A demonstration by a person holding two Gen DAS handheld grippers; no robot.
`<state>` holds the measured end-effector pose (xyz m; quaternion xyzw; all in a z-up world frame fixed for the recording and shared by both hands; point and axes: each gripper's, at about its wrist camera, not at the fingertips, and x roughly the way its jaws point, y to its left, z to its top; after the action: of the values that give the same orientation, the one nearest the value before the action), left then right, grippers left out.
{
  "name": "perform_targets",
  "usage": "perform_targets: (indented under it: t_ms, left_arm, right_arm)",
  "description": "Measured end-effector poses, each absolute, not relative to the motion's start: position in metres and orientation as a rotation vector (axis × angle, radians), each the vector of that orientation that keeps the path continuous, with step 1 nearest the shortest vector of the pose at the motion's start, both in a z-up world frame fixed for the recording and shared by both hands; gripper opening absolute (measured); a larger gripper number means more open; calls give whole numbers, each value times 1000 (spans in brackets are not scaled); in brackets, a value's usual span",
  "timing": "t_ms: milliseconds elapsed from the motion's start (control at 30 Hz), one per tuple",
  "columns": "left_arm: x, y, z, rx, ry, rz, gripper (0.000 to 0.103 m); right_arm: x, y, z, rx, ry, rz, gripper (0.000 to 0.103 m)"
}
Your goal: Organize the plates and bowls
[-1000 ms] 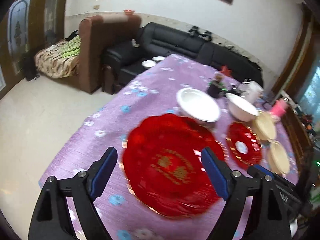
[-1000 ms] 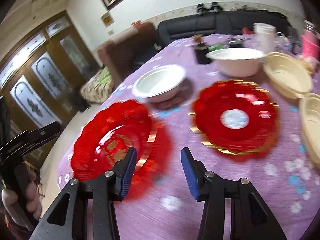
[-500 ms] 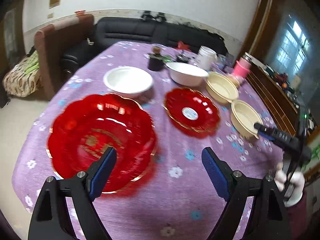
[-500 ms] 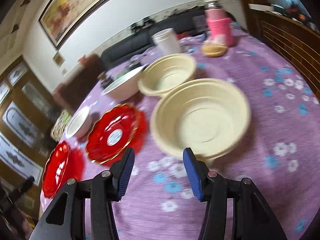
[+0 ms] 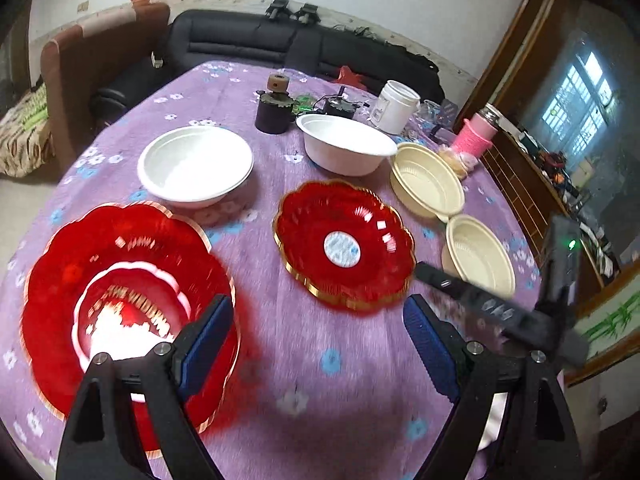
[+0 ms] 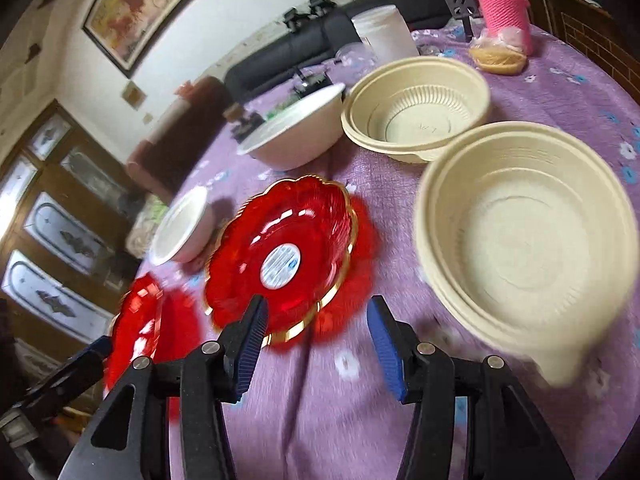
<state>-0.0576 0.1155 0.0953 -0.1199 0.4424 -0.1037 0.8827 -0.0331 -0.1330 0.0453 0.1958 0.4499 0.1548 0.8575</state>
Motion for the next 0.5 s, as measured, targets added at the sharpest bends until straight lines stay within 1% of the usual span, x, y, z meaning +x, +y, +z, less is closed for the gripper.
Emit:
perform_targets:
  t_ms: [167, 233, 267, 333, 367, 467, 500]
  left_arm:
    - [-9, 108, 79, -252, 1002, -203, 85]
    - [6, 103, 72, -228, 1032, -188, 79]
    - [15, 98, 68, -208, 1053, -186, 73]
    - [29, 88, 61, -152, 1089, -159, 70]
    - [36, 84, 57, -124, 1102, -138, 66]
    - [47, 80, 48, -112, 1131, -127, 65]
    - [49, 80, 46, -119, 1138, -123, 63]
  right_arm:
    - [-17, -118, 37, 382, 930, 292, 56]
    - [-15, -117, 33, 373, 932, 300, 56]
    - [-15, -117, 32, 361, 932, 297, 56]
    - [-11, -117, 26, 356, 947, 294, 56]
    - [-9, -118, 24, 364, 958, 300, 56]
    - [-6, -124, 22, 385, 962, 321, 56]
    - [-6, -124, 22, 382, 959, 324, 56]
